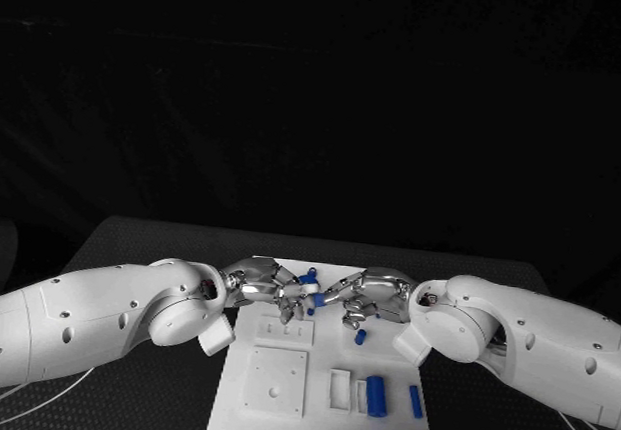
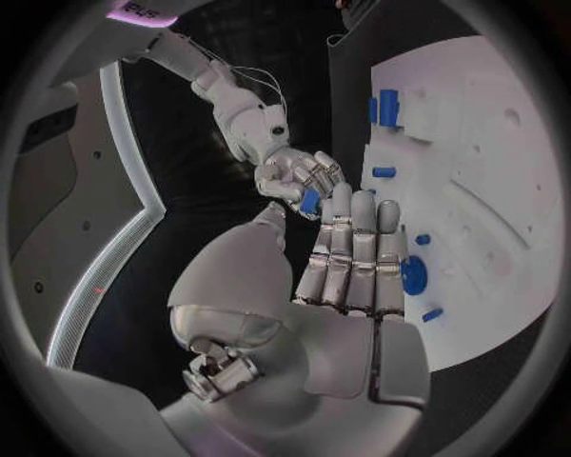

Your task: Assemble the parts on the task board

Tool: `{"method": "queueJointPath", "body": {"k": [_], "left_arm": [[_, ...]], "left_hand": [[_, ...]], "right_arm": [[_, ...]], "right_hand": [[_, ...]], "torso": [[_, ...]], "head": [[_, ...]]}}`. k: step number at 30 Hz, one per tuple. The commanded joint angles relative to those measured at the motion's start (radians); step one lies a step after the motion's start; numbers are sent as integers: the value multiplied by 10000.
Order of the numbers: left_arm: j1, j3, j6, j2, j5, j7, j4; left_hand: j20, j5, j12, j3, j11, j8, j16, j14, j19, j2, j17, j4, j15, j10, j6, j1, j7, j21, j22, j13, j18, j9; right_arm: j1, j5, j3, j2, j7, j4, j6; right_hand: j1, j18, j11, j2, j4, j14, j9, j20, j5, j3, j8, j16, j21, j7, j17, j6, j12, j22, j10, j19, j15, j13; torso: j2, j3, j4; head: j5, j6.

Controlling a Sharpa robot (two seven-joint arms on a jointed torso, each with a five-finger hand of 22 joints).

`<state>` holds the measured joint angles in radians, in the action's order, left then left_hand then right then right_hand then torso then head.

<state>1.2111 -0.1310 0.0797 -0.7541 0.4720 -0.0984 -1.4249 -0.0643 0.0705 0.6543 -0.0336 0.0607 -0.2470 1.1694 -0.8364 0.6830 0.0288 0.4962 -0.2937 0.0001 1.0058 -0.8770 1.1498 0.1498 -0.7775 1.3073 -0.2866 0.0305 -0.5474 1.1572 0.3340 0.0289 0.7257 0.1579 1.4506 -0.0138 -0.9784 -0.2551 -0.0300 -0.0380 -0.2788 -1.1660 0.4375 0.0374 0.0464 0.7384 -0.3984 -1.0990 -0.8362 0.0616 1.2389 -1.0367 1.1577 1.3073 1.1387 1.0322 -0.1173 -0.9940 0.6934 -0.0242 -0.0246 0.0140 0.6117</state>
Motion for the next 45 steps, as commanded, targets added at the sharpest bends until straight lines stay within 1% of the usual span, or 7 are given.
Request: {"method": "queueJointPath", "body": {"k": [1,19,22,25,27,35,45], "left_arm": [[11,8,274,18,36,-30,-49],[11,7,604,110,-108,-65,-144],[11,7,427,108,-307,-110,-137],[11,5,438,114,-546,-107,-137],[11,5,448,111,-654,-111,-147],[11,5,427,126,-1105,-146,-168],[11,7,542,133,-1411,-46,-158]], "left_hand": [[-400,34,27,41,16,6,13,23,37,-112,-17,7,-48,10,10,25,52,-19,-19,13,91,13],[-362,62,-56,-33,-12,-31,12,89,-44,302,-38,32,-12,-46,-16,936,57,-12,-16,99,66,66],[-338,783,-72,50,-8,-56,26,108,-72,409,-39,51,9,-39,-24,1619,59,-24,-4,122,48,75],[-305,2224,-94,291,-1,-89,34,159,-139,551,-39,91,41,-61,-23,2247,58,-10,-3,144,29,72],[-294,2618,-100,446,7,-95,41,173,-150,552,-39,78,53,-70,-6,2428,64,-6,-6,152,24,74],[-273,3182,-106,663,-12,-160,46,221,-195,724,-43,76,77,-71,-77,2674,25,22,-23,164,18,56],[-250,3161,-113,877,3,-168,62,240,-201,735,-41,24,97,-77,-67,2618,39,26,-29,174,-1,58]], "right_arm": [[-7,27,-2,-23,-46,0,215],[-7,46,-2,-81,-44,9,231],[-7,129,-2,-76,-40,24,210],[-7,196,-2,-73,-44,16,195],[-7,204,-2,-71,-39,17,203],[-7,254,-1,-99,-24,22,236],[-7,260,-1,-119,-9,6,206]], "right_hand": [[19,-67,-10,93,-47,22,254,-18,24,16,-64,-51,-43,170,3,-143,18,135,-62,-60,-26,-16],[23,-67,-8,103,-58,30,260,-19,24,21,-58,-63,-50,172,1,-136,17,133,-65,-65,-25,-29],[23,-67,-7,105,-59,31,261,-19,24,22,-57,-64,-52,172,0,-135,17,133,-65,-66,-25,-31],[23,-67,-7,107,-60,32,262,-19,24,24,-57,-66,-53,173,-1,-134,17,133,-66,-66,-25,-34],[23,-67,-7,108,-60,33,263,-19,24,25,-56,-67,-53,173,-1,-133,16,132,-66,-67,-25,-35],[22,-67,-6,110,-63,36,265,-20,24,30,-54,-71,-56,174,-3,-130,16,131,-68,-69,-26,-41],[20,-67,-4,116,-64,40,269,-21,24,37,-51,-77,-60,175,-5,-127,15,130,-70,-70,-26,-48]], "torso": [[-2,0,-5],[1,8,2],[1,11,2],[-1,12,0],[-1,11,0],[1,4,2],[2,1,-2]], "head": [[1,8],[30,20],[34,19],[34,16],[32,12],[26,21],[19,40]]}}
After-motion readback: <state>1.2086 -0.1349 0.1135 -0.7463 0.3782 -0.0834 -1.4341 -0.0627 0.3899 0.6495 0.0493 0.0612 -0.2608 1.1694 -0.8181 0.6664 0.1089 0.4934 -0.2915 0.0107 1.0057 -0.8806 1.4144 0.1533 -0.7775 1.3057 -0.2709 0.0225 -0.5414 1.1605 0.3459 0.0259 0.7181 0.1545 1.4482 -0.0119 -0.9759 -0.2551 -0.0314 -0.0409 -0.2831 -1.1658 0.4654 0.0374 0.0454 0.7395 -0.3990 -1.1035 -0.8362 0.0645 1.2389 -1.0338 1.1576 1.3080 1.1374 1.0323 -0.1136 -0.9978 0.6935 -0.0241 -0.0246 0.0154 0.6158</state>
